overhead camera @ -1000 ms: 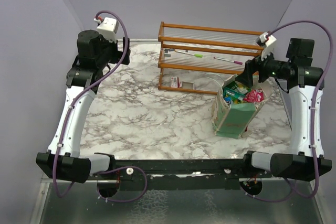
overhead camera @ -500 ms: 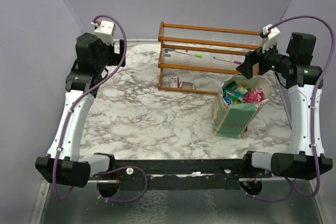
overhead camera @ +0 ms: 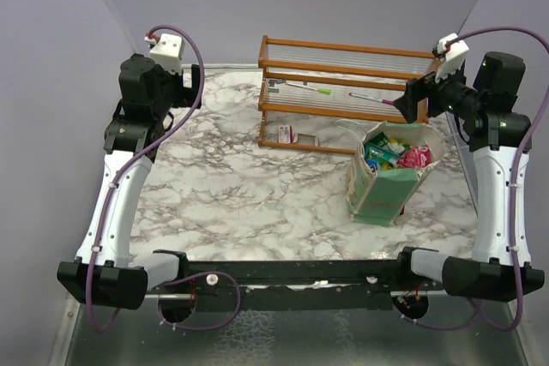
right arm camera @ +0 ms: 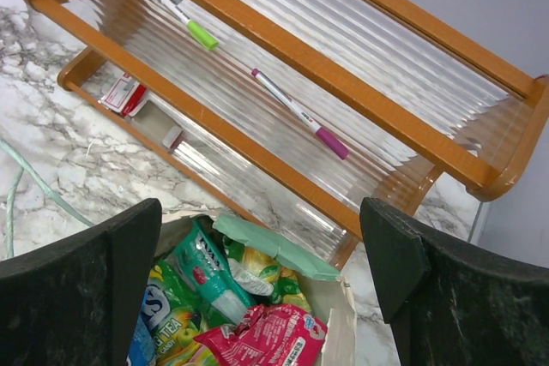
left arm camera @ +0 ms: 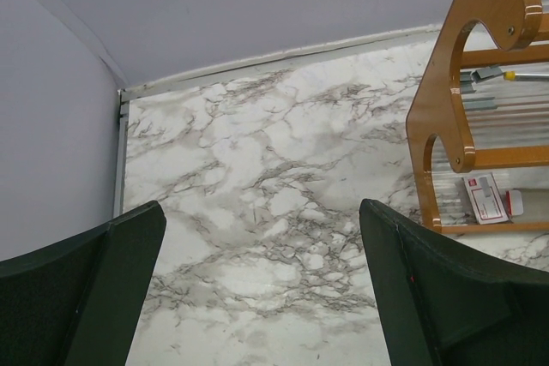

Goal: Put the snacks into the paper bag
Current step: Reset both arms

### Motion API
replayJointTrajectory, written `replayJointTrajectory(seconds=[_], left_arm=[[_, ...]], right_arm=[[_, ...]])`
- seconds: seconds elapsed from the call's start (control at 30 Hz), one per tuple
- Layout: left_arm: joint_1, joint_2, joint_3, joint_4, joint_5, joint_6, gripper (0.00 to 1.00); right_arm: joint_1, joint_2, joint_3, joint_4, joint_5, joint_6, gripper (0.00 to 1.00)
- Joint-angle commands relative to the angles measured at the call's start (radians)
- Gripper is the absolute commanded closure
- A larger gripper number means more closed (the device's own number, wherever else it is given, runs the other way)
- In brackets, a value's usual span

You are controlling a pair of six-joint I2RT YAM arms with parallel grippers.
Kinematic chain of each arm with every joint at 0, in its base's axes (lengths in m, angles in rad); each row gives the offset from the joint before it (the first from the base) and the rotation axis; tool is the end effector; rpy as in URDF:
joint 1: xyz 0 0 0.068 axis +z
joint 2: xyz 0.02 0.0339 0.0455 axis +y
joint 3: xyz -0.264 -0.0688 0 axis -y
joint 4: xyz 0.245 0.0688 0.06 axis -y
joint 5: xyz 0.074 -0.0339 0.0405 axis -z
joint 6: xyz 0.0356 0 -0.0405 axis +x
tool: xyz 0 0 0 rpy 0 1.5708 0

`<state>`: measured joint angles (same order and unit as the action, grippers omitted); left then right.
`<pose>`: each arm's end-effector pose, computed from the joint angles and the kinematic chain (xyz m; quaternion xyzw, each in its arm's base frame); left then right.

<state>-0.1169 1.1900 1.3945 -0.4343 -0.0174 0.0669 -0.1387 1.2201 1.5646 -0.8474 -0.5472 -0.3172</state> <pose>0.2546 -0.0293 0.4421 0.0665 0.7807 -0.0087 0.6213 0.2315 -0.0136 0.4503 -0.2108 0.8132 0.1158 0.5299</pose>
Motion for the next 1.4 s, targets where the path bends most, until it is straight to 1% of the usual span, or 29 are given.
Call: replayJointTrajectory(seconds=[0.0,0.2,0.4,0.67,1.03,1.37], left_arm=[[0.010,-0.026,-0.011,0.029,-0.026,0.005,0.01],[0.013,-0.022,-0.011,0.029,-0.019,-0.002,0.01],[0.015,-0.021,-0.009,0.029,-0.019,0.002,0.01],[0.014,-0.023,0.000,0.024,-0.027,0.021,0.01],[0.016,-0.032,-0.018,0.034,-0.040,0.024,0.01],[0.023,-0.048,-0.035,0.056,-0.052,0.024,0.01]], right_arm=[[0.002,-0.029,-0.015,0.057,0.078,0.029,0.01],[0.002,-0.046,-0.032,0.075,0.117,0.040,0.01],[-0.001,-0.068,-0.054,0.107,0.190,0.069,0.01],[-0.007,-0.081,-0.062,0.139,0.285,0.149,0.01],[-0.032,-0.110,-0.050,0.146,0.283,0.129,0.01],[-0.051,-0.163,-0.080,0.167,0.328,0.119,0.01]])
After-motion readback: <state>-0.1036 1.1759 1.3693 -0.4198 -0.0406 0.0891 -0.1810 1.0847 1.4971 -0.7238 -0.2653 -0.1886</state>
